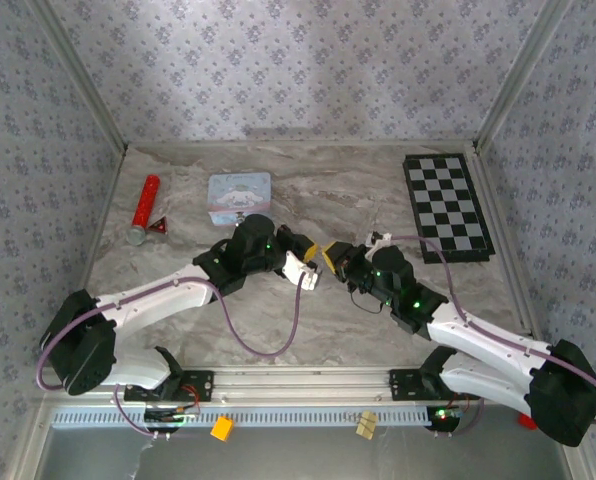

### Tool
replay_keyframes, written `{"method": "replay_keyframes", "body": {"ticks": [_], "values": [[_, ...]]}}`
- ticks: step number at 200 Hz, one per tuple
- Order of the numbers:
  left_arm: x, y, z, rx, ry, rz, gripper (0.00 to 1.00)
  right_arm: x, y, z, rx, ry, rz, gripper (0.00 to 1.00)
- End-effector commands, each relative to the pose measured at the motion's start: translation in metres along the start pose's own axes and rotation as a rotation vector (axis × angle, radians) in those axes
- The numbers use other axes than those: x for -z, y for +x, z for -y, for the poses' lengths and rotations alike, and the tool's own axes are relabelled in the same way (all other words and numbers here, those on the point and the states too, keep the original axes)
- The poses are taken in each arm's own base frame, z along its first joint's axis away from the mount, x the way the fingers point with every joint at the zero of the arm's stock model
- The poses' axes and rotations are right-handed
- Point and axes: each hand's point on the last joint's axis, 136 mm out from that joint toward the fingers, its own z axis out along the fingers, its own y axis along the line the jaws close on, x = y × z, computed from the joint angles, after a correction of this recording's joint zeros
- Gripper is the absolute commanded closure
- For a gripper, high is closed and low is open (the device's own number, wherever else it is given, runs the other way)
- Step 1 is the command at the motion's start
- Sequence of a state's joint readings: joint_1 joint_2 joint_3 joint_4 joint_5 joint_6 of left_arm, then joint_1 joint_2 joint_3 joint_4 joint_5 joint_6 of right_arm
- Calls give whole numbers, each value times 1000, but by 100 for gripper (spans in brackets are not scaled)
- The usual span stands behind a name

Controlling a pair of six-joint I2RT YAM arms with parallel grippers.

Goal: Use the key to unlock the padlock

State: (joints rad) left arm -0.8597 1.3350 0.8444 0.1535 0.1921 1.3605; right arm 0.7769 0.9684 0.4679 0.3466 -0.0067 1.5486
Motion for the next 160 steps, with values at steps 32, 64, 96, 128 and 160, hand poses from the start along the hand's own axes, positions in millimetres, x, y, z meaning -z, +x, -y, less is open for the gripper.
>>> {"method": "replay_keyframes", "body": {"ticks": [32,64,96,128,160], "values": [[7,-5,-7,58,-43,15,89,5,-9,-6,46,-11,45,93],[20,-14,-14,215,-49,52,78,8,-16,-12,112,-18,62,99],[42,-17,-40,535,-109,64,68,13,-27,-22,225,-35,86,100],[77,-3,-85,1217,-145,136,63,21,-32,-52,530,-123,131,100],[76,-18,-81,1622,60,241,63,27,-15,-80,791,-280,142,100]]}}
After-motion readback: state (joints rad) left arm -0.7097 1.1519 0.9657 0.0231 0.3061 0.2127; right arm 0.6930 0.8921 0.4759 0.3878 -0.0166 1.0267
